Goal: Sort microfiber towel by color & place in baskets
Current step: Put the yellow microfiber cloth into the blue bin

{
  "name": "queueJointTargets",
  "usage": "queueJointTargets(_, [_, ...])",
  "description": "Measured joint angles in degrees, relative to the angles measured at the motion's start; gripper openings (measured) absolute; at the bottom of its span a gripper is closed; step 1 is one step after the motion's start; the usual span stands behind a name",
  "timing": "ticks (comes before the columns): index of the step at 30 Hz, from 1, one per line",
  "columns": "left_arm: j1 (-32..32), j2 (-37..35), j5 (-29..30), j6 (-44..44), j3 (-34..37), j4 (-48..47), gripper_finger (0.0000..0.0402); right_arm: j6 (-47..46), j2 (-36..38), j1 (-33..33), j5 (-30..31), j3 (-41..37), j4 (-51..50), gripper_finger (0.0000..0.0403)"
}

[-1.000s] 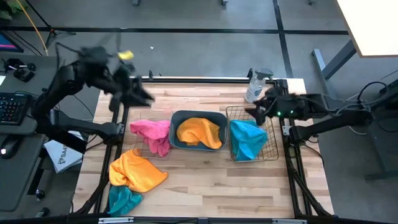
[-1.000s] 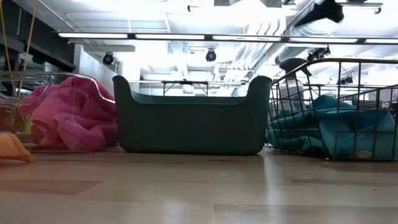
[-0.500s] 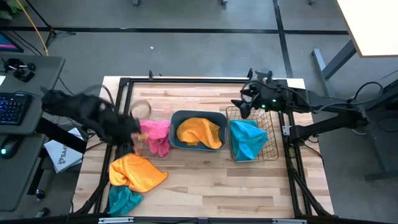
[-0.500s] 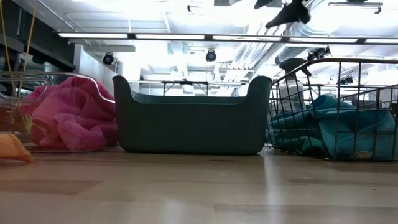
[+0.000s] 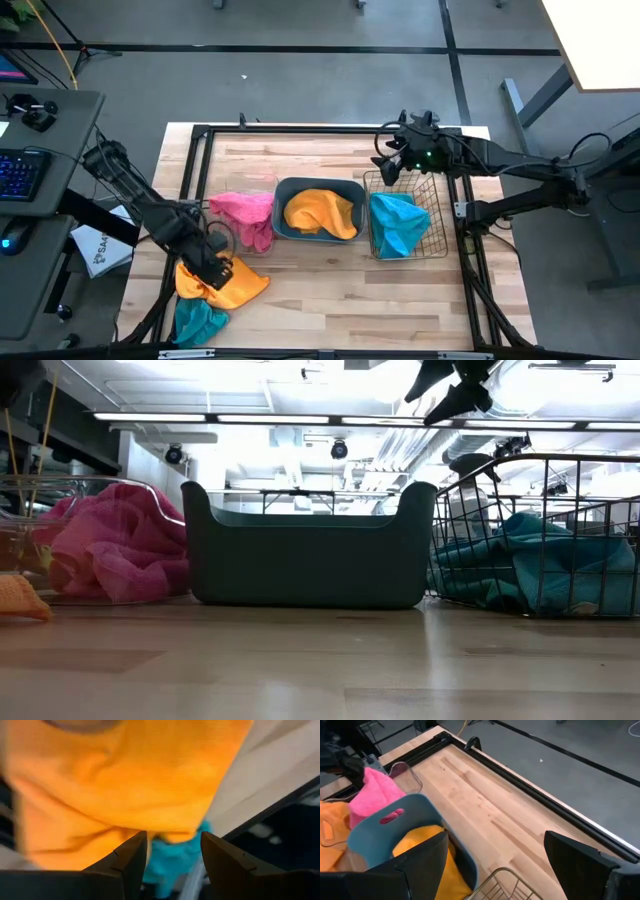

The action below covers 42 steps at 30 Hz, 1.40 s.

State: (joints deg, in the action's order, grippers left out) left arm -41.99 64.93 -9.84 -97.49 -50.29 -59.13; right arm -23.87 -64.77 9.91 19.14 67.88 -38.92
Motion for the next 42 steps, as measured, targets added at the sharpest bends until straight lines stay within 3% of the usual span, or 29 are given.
queueJointTargets(12, [-4.81,12.51,-2.59,-16.10,1.08,5.08,0.0174,2.52,0.02,5.33,-3.78,0.00,-0.37,0.0325])
queueJointTargets(22, [-5.06,18.17,-0.34,-15.37,1.08,5.53,0.0171,2.52,0.02,6.99,-4.81,0.00,-0.44,0.0325])
queueJointTargets(25, [-5.06,19.05,-0.03,-14.22,1.10,5.79,0.0150,2.50,0.02,6.99,-4.83,0.00,-0.46,0.0325])
queueJointTargets(28, [-5.06,19.22,0.00,-12.29,1.10,5.81,0.0086,1.90,0.02,6.99,-5.00,0.00,-0.50,0.0325])
queueJointTargets(31, [-5.06,18.89,0.09,-9.74,1.12,5.64,0.0015,1.88,0.02,6.99,-5.78,0.00,-0.50,0.0325])
queueJointTargets(36, [-5.05,13.64,1.73,-4.03,-0.41,2.17,0.0002,1.41,0.02,6.97,-5.91,0.00,-0.70,0.0325])
queueJointTargets(42, [-2.93,-0.96,3.94,11.99,-9.83,3.80,0.0001,1.23,0.02,6.99,-5.91,0.00,-0.56,0.0325])
